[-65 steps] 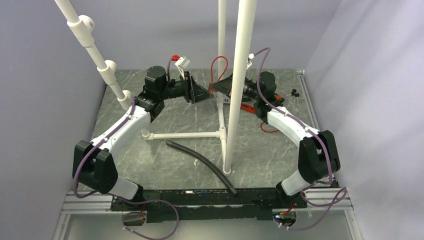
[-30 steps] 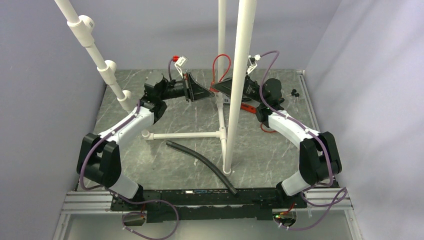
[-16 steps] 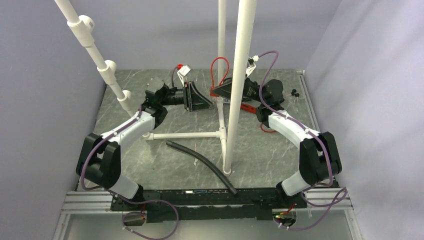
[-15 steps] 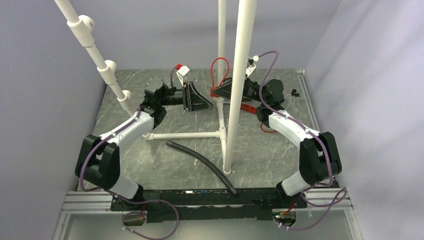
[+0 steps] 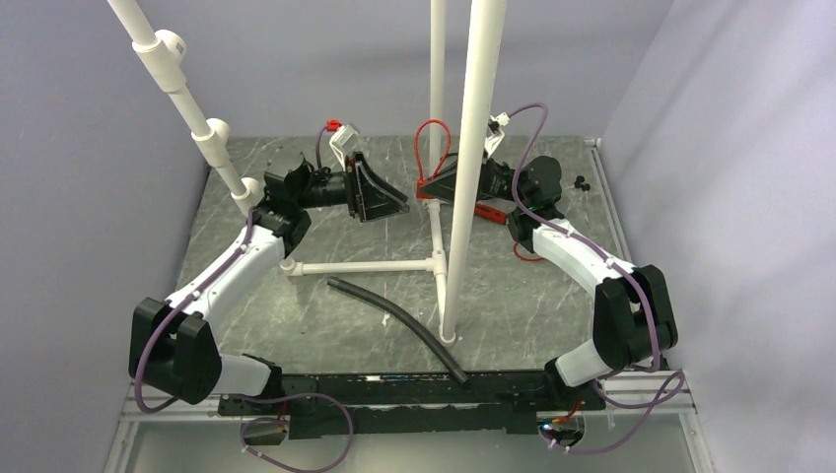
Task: Lock with the key
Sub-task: Lock the lock.
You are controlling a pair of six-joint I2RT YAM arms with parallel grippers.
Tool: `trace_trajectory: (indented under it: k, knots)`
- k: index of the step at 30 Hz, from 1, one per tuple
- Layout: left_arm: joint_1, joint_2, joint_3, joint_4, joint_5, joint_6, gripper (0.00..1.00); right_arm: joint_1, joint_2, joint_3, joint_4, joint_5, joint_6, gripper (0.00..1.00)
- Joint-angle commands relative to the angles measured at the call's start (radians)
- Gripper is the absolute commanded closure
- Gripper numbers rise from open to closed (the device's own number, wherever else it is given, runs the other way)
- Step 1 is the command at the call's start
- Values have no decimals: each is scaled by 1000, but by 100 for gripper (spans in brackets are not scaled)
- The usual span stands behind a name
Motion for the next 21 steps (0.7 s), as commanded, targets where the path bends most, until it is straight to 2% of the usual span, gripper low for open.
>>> trace_trajectory:
  k: [1,4,8,10,15,21]
  knots:
    - [-29,25,2,102,-53,-36,42,6,-29,26,81,65,37,100]
    - [-55,36,12,104,-84,-21,40,11,-32,31,80,77,49,100]
    - [-66,65,35,139,-97,-50,43,20,-34,27,90,83,57,100]
    - [-72,76,37,159,-96,-71,48,23,-35,25,95,86,59,100]
    - [-80,87,30,187,-94,-117,70,26,-31,27,120,91,78,100]
    - [-79,92,12,285,-89,-218,82,26,-33,22,166,96,117,100]
